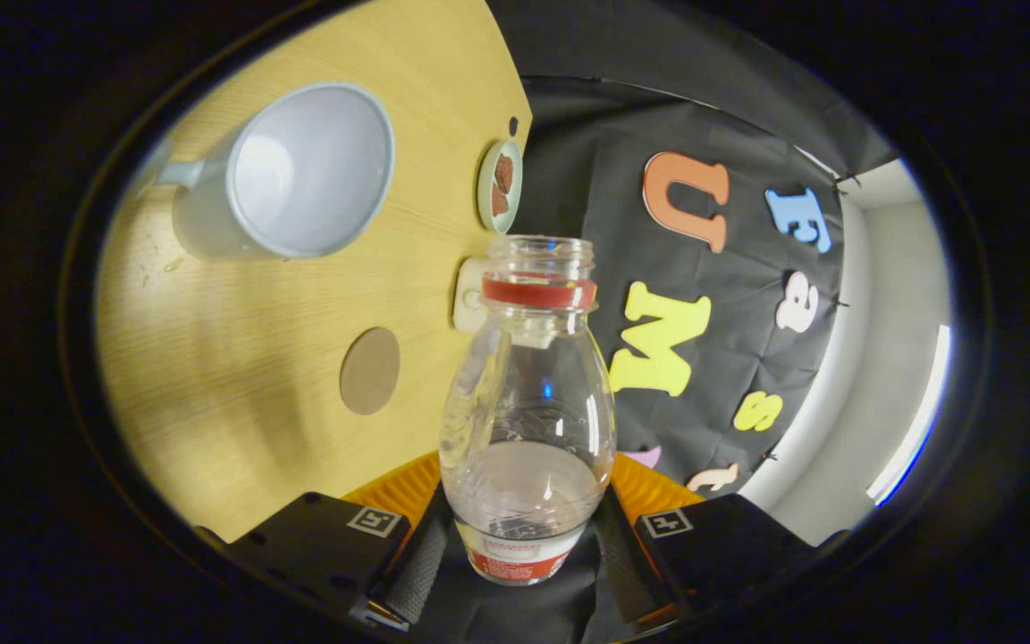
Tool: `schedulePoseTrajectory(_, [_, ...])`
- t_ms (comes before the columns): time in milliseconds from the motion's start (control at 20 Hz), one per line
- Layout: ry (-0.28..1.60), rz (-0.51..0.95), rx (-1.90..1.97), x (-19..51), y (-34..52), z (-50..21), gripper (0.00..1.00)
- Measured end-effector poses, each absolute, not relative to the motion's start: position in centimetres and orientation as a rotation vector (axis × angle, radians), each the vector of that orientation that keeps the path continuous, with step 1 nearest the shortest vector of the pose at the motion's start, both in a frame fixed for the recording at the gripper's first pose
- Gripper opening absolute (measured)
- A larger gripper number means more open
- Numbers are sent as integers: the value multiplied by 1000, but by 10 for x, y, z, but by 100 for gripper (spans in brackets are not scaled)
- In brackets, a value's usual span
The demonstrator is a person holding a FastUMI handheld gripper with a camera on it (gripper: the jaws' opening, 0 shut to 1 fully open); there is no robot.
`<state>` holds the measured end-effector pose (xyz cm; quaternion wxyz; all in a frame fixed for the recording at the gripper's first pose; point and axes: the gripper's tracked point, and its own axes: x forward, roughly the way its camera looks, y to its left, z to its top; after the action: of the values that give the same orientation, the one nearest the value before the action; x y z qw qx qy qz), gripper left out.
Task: Take the bottle from table, then pour the juice into the cup, finally place the bottle on the coaster
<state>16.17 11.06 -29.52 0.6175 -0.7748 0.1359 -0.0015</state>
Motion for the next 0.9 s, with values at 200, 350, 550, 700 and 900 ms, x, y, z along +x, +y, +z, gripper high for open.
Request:
schedulePoseTrajectory(200, [308, -12, -1812, 159, 114, -292, 82])
schedulePoseTrajectory(350, [317, -17, -1821, 156, 115, -292, 82])
schedulePoseTrajectory(550, [323, -27, -1843, 154, 115, -288, 82])
schedulePoseTrajectory(700, [326, -32, -1852, 152, 117, -287, 82])
schedulePoseTrajectory(900, [322, -29, -1860, 150, 120, -286, 82])
